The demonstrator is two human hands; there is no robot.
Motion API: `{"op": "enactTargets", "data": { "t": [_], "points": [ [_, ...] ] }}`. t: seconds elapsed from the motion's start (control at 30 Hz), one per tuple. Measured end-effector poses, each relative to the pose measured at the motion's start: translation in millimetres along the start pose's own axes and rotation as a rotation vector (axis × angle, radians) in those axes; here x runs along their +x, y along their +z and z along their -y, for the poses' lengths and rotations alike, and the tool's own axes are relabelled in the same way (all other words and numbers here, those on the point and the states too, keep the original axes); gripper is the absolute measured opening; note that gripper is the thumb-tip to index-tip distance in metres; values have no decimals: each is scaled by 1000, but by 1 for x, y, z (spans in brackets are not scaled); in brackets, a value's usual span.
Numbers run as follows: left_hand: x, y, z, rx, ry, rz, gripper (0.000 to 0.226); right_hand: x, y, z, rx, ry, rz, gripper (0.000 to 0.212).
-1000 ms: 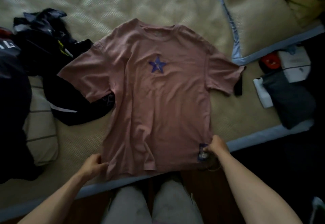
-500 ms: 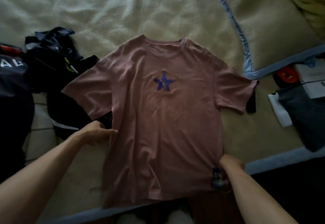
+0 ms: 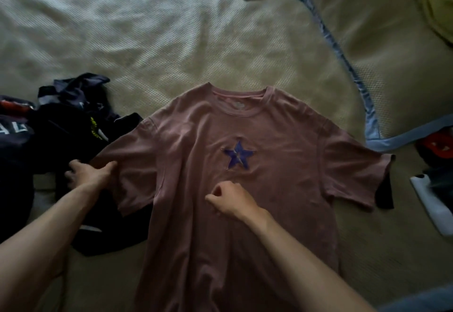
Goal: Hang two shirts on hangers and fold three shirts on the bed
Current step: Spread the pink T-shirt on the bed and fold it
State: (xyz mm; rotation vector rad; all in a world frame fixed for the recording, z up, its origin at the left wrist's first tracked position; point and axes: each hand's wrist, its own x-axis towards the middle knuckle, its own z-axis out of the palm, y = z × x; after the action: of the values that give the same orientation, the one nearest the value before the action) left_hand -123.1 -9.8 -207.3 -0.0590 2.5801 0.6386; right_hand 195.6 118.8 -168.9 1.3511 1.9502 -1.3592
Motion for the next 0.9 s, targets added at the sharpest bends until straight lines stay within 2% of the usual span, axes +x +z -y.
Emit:
{"op": "enactTargets", "data": {
  "t": [0.03,0.1,0.17,0.23,0.33,0.4,0.47,0.5,0.57,0.6,0.67,0.7,0.77,0.83,0.87,0.9],
  "points": [
    [2,-4,1,11,18,14,80,2,2,14,7,-31,-17,31],
    [13,-7,4,-10,91,102,52,5,8,33,46,-81,-26,30],
    [23,-18,2,1,161,84,33,9,16,44,78,-107,-14,30],
    [27,-35,-8,-2,206,70,31,13,24,50,85,-107,12,30],
    [28,-62,-27,-196,188,136,35,12,34,57,82,-110,69,32],
    [19,-77,-47,-357,59,322,29,11,41,63,94,-130,76,35],
    [-2,-84,-70,-434,-27,533,30,9,44,70,175,-177,14,42],
    [-17,-85,-85,-467,-31,667,49,7,43,75,275,-216,-49,51],
    [-55,-81,-118,-387,40,875,104,-3,32,87,537,-316,-146,80],
    [-80,-73,-136,-342,99,987,110,-11,23,93,661,-360,-170,94],
    [-124,-53,-163,-306,200,1186,84,-25,7,105,875,-421,-257,105],
    [-146,-38,-179,-284,239,1264,72,-29,-2,103,982,-424,-370,95],
    [-179,-8,-210,-163,365,1359,55,-34,-24,81,1104,-345,-636,53],
    [-195,26,-236,-10,525,1344,40,-40,-50,41,1110,-132,-824,12],
    [-197,44,-247,57,627,1278,33,-41,-62,12,1146,42,-888,4],
    [-194,63,-254,121,746,1180,30,-44,-73,-18,1204,213,-942,10]
  ]
}}
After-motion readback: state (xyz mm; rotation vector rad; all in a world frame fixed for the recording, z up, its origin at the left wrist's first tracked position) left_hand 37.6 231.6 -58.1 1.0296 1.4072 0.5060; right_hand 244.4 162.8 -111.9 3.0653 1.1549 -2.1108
